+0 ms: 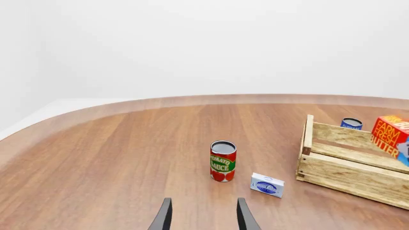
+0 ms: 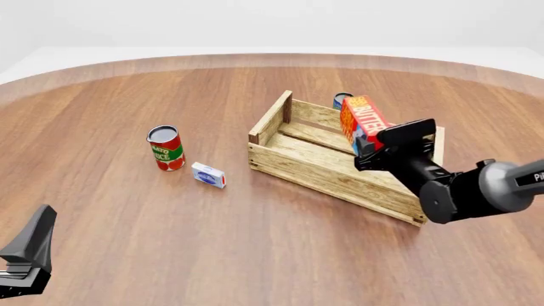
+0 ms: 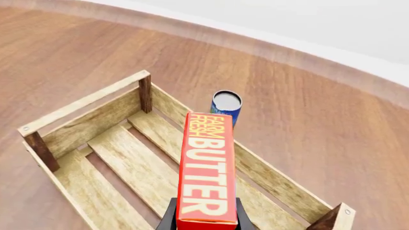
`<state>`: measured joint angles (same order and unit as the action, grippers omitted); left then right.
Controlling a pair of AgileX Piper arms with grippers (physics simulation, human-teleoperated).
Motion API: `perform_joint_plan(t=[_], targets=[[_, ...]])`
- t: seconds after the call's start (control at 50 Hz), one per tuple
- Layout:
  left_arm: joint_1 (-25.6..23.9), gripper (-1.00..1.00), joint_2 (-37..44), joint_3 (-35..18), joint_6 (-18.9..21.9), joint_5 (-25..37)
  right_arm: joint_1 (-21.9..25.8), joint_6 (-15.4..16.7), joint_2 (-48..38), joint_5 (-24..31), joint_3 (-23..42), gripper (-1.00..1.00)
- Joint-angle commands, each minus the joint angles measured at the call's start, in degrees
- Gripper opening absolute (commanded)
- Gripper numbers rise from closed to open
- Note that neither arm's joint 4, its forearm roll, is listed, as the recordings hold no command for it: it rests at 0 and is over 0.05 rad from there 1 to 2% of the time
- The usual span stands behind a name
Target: Pick up the butter and put it in the tray.
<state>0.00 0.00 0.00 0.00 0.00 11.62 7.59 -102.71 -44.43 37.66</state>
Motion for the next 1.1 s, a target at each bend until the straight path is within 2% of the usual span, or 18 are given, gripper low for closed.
perform_joint_plan(t=[0.02, 0.76, 0.96, 0.98, 1.1], targets=[[0.0, 1.0, 0.0, 0.0, 0.0, 0.0, -0.12, -0.87, -0.81, -0.61, 1.48, -1.0], [0.0, 1.0, 0.0, 0.0, 0.0, 0.0, -0.1, -0.79, -5.17, -0.85, 4.0, -1.0], [0.0, 1.0, 0.0, 0.0, 0.0, 0.0, 0.91, -0.46, -6.65, 0.62, 5.54, -1.0], [0.0, 1.0, 0.0, 0.0, 0.0, 0.0, 1.41, -0.33, -6.99, 0.75, 5.65, 1.0], [0.0, 1.0, 0.0, 0.0, 0.0, 0.0, 1.69, -0.54, -7.06, 1.36, 6.2, 1.0]])
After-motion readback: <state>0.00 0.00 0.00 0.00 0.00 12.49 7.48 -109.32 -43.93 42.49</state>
